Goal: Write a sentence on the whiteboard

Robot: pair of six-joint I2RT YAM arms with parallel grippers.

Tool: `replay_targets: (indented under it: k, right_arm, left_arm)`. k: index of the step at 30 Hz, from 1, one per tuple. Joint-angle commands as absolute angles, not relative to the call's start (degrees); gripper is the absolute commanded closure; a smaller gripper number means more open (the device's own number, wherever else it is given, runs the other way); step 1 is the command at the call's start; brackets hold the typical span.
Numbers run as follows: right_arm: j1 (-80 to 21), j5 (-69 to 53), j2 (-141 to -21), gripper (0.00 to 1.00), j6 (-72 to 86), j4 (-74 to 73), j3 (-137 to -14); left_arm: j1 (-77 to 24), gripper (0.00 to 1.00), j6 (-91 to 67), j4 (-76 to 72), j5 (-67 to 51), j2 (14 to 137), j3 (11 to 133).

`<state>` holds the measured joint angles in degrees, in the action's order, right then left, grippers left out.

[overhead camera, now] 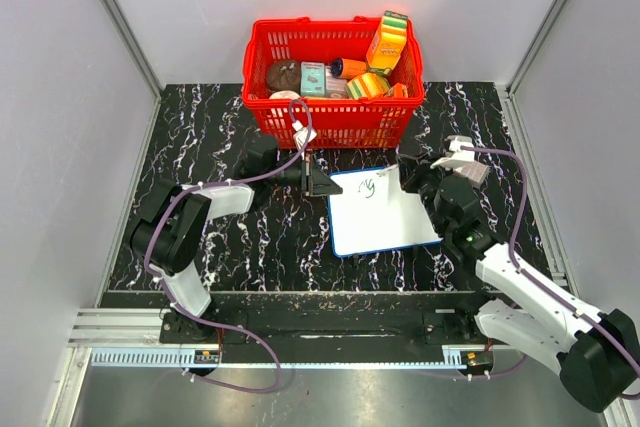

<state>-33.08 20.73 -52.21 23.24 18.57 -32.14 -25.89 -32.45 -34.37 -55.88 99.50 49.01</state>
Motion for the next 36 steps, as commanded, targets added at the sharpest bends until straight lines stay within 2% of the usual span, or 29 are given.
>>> replay_targets:
  k: [1, 22, 36]
  right_arm:
    - [-32.61, 20.92, -50.63, 1.00, 24.52, 18.72, -31.20]
    - [-32.61, 17.32, -46.94, 1.00, 27.86, 17.14, -26.11]
    - [-32.61, 19.42, -48.52, 1.00, 27.86, 19.16, -27.95]
  left_arm:
    - [-26.02, 1.00, -26.81, -35.33, -54.76, 99.76, 50.36]
    - [-26.10, 1.00, -26.81, -35.42, -54.76, 99.84, 50.45]
    - [-26.10, 1.00, -26.72, -35.33, -54.76, 99.76, 50.45]
